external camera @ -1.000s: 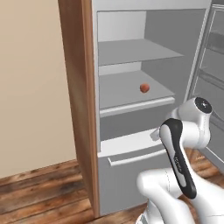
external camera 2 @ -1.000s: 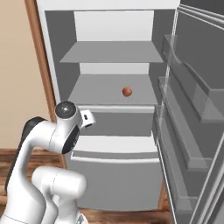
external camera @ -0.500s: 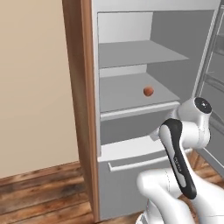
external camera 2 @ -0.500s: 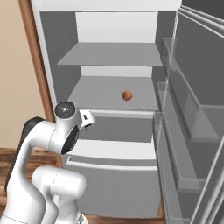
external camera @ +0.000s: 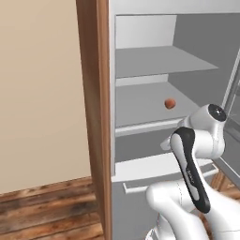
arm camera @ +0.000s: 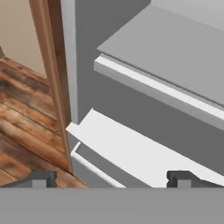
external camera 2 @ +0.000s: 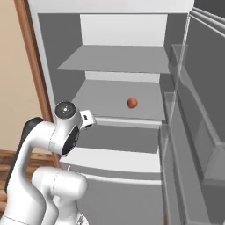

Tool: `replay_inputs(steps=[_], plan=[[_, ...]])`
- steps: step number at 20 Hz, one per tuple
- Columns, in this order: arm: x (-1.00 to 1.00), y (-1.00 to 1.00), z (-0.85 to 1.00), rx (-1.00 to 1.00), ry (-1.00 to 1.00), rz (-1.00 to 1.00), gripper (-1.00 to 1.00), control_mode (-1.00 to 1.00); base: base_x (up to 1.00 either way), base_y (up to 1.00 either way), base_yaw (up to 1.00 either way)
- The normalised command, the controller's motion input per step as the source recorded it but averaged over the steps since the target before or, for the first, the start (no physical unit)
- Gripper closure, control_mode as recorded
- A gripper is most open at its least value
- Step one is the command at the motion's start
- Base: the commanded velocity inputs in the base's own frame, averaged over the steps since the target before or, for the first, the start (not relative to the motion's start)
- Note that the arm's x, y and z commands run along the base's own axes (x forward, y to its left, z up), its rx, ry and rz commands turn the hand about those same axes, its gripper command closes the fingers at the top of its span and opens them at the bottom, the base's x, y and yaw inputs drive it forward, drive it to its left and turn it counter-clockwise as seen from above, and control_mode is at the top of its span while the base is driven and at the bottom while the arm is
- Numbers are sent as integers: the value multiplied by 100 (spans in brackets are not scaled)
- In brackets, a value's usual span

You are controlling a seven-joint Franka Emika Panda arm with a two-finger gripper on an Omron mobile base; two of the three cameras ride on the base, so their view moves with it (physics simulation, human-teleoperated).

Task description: Gather the onion and sweet potato from the fridge and place them on a tray on the dining counter. Then gather the chicken drumstick and fish from the fridge and place them on the other tray.

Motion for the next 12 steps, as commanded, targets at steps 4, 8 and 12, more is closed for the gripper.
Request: replay_inputs(steps=[4, 8, 12], plan=[[0, 0, 0, 0, 0, 0, -100, 100, 32, -4, 18], [0, 0, 0, 0, 0, 0, -100, 100, 29, -4, 21], [0, 0, 0, 0, 0, 0, -100, 100, 10, -12, 20]])
